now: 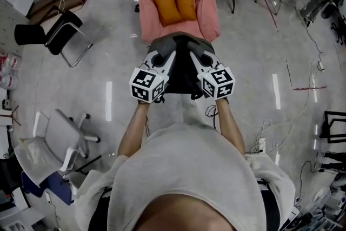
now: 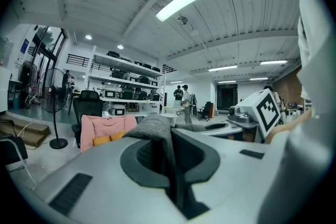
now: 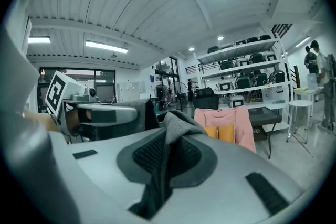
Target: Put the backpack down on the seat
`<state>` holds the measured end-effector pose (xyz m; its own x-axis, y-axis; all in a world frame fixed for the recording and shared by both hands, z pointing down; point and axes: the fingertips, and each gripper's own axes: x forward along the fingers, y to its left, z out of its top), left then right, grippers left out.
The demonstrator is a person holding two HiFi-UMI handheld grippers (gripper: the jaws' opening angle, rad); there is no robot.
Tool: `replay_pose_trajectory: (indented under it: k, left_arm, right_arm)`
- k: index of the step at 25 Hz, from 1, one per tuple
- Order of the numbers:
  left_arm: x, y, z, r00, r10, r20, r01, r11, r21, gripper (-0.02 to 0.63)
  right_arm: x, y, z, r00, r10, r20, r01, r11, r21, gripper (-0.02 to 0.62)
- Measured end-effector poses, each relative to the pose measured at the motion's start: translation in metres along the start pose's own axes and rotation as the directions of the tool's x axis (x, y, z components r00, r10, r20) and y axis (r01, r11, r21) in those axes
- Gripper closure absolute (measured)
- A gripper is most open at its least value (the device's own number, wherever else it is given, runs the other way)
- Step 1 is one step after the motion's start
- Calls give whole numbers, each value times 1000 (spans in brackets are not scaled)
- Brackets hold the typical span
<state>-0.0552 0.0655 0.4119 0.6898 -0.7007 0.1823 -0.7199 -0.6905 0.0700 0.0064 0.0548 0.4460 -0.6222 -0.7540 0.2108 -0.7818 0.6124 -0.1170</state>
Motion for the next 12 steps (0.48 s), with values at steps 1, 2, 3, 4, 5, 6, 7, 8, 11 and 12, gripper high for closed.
replay_pose_trajectory:
  k: [1,2,3,4,5,6,7,8,11,12]
  left_arm:
    - [9,6,1,1000,3,-1,-3,1000,0,575]
    - [18,13,2,1000,6,-2,-6,1000,-3,575]
    - [27,21,3,1000,11,-4,-11,1000,-6,575]
    - [36,28,5,1000,17,-6,-17,1000,-9,575]
    - [47,35,7,1000,22,-7,-22,1000,-11,575]
    - [58,42,10,1000,27,-7,-27,1000,-10,575]
    - [70,49,13,1000,31,-5,-31,999,-9,575]
    - [82,57,17,999,35,-3,-35,999,-8,575]
    - [114,81,29,999,51,-2,-51,999,-14,575]
    - [124,89,32,998,55,-3,-55,998,-15,575]
  right_arm:
    - [8,-9,2,1000,3,1,-3,1000,0,568]
    - [16,-17,4,1000,6,1,-6,1000,1,568]
    - [25,-25,6,1000,10,-1,-10,1000,2,568]
    - [33,-33,8,1000,15,-3,-15,1000,3,568]
    - [42,-43,11,1000,20,-3,-20,1000,3,568]
    - [50,-53,15,1000,24,-2,-24,1000,2,568]
    - [58,-65,19,1000,28,0,-28,1000,1,568]
    - [67,-76,23,999,32,1,-32,999,2,568]
    - [95,-105,37,999,45,4,-45,999,5,568]
    - [104,-114,41,999,50,5,-50,999,5,568]
